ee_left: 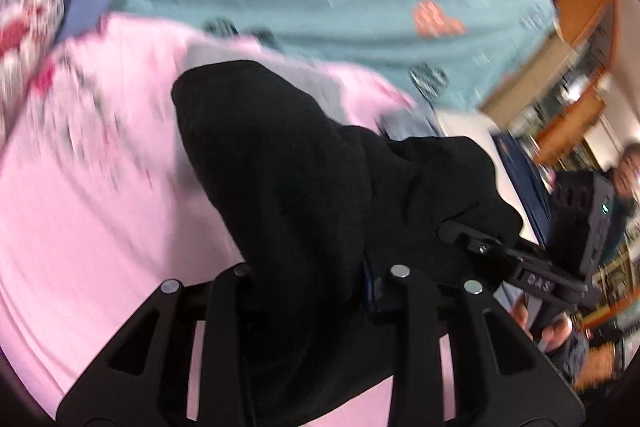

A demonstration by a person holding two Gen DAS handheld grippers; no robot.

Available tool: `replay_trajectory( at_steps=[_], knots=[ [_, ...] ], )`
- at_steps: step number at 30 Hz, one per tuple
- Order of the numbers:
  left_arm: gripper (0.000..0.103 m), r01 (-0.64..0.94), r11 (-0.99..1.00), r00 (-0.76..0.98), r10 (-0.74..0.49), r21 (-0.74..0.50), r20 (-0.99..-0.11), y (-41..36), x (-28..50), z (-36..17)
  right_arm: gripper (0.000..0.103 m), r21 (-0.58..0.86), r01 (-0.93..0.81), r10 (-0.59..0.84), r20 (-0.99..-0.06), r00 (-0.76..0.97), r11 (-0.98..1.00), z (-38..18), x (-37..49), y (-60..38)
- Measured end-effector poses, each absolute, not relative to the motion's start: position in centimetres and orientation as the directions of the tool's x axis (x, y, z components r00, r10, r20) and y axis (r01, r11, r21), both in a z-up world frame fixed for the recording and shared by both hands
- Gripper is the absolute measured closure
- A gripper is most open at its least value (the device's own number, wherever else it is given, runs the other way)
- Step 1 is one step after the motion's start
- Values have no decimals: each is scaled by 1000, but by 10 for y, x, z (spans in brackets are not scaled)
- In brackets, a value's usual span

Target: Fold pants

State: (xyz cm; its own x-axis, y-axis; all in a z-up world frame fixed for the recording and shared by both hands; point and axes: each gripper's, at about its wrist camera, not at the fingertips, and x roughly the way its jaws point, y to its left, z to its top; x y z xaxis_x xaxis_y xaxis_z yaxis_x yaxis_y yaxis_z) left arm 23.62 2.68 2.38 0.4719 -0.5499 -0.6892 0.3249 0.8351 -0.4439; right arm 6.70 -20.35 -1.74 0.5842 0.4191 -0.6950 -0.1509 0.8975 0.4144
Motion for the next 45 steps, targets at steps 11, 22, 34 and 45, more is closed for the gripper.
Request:
replay_trajectory(
  at_steps=[11,22,34,45],
  knots=[
    [32,128,912,423,-406,-390,-811,35,447,-71,67,400,-147,396,-662,637,905,-17,327,-212],
    [3,129,963,568,-267,-237,-779,33,406,-34,1,350,15,270,-748,606,937,-90,372,-239],
    [2,12,1000,718,-17,-12,-695,18,151,-1,1,162,58,72,-694,716,985,-1,178,-222],
    [2,21,1000,778,-7,15,-629,-11,106,-20,1,90,79,-9,-601,799,993,-34,53,-195]
  ],
)
